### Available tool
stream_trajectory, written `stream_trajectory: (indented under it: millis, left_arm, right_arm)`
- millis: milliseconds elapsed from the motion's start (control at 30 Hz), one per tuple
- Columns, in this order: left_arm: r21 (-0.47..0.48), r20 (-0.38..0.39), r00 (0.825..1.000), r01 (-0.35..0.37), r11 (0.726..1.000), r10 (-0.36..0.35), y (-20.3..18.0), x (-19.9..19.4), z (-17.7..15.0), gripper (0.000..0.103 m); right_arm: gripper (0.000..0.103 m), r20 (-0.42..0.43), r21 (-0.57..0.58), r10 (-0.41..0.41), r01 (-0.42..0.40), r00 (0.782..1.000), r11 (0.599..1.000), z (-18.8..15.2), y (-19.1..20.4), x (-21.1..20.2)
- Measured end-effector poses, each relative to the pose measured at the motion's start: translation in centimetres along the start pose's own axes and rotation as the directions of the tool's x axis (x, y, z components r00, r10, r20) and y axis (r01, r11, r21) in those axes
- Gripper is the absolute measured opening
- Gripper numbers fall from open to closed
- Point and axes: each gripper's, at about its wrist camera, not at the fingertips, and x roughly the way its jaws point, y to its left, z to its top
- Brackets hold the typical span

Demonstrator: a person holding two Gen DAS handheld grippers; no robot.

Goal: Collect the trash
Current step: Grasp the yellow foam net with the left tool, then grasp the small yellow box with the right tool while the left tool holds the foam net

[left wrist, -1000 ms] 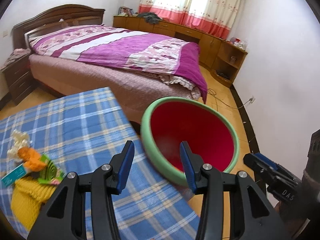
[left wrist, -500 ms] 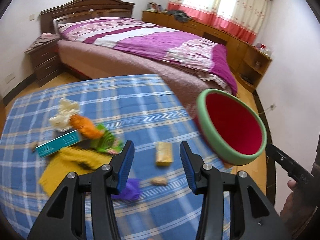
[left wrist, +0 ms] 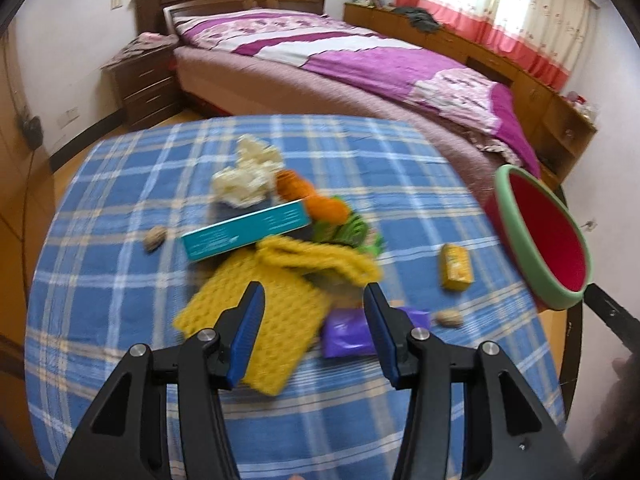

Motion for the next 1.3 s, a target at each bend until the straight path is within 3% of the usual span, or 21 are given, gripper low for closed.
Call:
stream_trajectory:
  millis: [200,567,800,1000,1300]
  left_arm:
    - [-0.027,-0.05,0.998,-0.046,0.999,0.045,2.0,1.6,-1.0,0.052]
    - [-0.082,-0.053,0.999,0.007,0.997,-0.012,3.0,2.0,-1.8,0.051]
    - [-0.08,-0.024,0.999,0.04,0.996,-0.042,3.2,1.4,-2.2,0.03]
    - [-0.086,-0.004,0.998,0.064,0.994,-0.064,3.5,0.6,-2.6,0.018]
    - [-0.128,0.106,0.991,0.092,0.987,-0.079,5.2,-2.7,-1.8,0.017]
  right_arm:
    - [0.075,-0.023,-0.017,0.006,-0.006,1.0,1.0,-0.4,1.2,0.8]
    - [0.075,-0.07,-0.036,0.017,-0.019,0.997,0.999,-1.0,2.6,2.4]
    - [0.075,-0.081,-0.05,0.02,-0.025,0.996,0.998,-1.3,3.3,2.8]
    - [0.075,-0.096,-0.06,0.025,-0.031,0.995,0.998,-1.5,4.0,3.2]
    - [0.075,-0.11,-0.089,0.009,-0.018,0.994,0.996,-1.5,5.8,3.8]
